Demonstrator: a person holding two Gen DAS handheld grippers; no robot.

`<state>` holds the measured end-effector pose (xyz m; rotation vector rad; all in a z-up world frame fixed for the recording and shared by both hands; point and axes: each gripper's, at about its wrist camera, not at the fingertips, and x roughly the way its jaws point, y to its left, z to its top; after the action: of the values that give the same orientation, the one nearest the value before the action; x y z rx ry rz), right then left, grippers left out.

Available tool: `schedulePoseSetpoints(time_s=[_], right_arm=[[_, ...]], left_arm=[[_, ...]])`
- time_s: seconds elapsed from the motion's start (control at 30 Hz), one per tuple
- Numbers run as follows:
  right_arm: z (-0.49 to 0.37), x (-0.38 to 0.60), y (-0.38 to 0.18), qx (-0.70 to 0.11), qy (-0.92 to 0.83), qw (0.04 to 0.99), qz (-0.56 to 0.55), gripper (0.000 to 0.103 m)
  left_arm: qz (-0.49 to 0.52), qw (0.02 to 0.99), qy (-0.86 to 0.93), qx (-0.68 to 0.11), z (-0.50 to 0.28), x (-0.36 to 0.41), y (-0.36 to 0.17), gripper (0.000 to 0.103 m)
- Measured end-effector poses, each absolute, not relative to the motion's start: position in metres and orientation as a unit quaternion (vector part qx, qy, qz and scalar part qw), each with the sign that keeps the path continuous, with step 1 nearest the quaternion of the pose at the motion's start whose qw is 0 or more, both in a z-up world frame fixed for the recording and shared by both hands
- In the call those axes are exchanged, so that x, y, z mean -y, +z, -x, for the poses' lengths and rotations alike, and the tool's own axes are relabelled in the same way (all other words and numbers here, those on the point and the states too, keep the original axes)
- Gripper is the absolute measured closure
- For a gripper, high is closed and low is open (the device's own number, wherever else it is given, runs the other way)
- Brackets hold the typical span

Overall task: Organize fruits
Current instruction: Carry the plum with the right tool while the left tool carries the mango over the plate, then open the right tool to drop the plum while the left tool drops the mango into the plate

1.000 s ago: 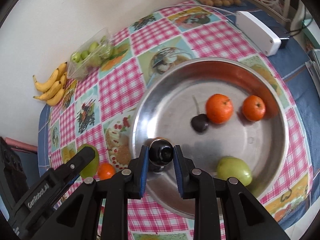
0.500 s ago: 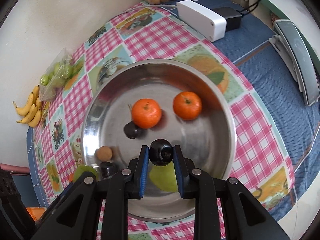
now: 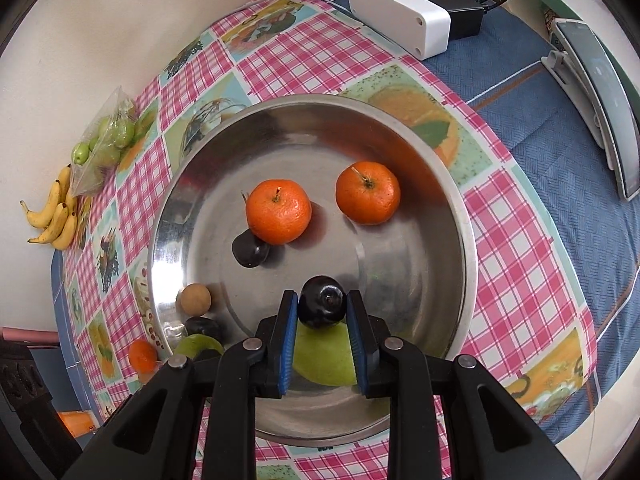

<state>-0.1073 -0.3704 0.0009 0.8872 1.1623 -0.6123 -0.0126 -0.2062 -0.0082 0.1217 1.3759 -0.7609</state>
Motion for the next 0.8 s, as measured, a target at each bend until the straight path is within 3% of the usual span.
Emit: schedulePoseSetpoints(time_s=[0.47,0.6,0.73,0.8], right_arm=[[0.107,0.372,0.002,-0.527,-0.277,0.699,-0.396,0.075],[0.104,0.37,0.005,-0.525,-0.277,0.704,-0.389,0.055],[0.101,0.367,0.009,-0.521,-0.271,0.712,-0.385,0.036],[0.099,0.363,0.011,-0.519,-0.266,0.717,-0.383,0.032]], left_arm=[[-0.061,0.708,-0.345,-0.614,0.014,0.209,-0.004,0.05],[-0.059,0.712,-0.342,-0.61,0.01,0.205,0.002,0.048],[-0.051,0.728,-0.324,-0.602,-0.001,0.192,0.012,0.036],[-0.047,0.74,-0.308,-0.596,-0.008,0.183,0.017,0.029]])
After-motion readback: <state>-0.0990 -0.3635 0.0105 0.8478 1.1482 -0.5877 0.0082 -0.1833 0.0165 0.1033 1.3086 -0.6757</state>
